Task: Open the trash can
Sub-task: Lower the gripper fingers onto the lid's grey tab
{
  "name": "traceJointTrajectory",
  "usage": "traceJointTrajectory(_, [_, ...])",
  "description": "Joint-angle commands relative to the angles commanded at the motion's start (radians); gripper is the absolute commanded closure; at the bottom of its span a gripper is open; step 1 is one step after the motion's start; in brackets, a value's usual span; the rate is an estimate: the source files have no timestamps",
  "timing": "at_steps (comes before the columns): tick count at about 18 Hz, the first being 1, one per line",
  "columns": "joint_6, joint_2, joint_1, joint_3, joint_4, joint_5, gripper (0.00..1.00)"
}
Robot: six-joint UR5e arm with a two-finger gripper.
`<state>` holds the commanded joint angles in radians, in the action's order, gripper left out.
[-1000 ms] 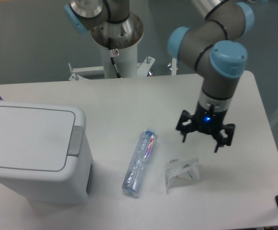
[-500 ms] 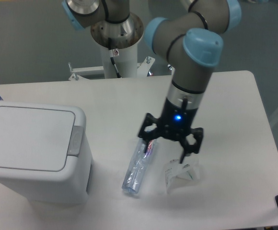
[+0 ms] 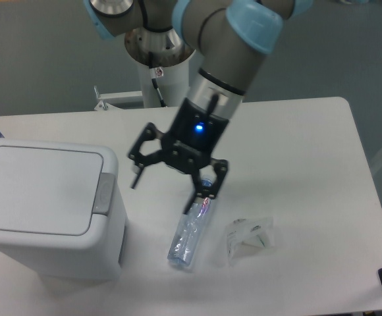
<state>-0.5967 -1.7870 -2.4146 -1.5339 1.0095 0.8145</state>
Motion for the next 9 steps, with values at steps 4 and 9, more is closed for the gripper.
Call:
traceJointTrajectory(4, [0.005,-0.014,0.017,-0.002,-0.017,0.005,0.00])
traceJointTrajectory(9, [-0.003,-0.018,0.017,-0.046,-0.070,0.014,0.00])
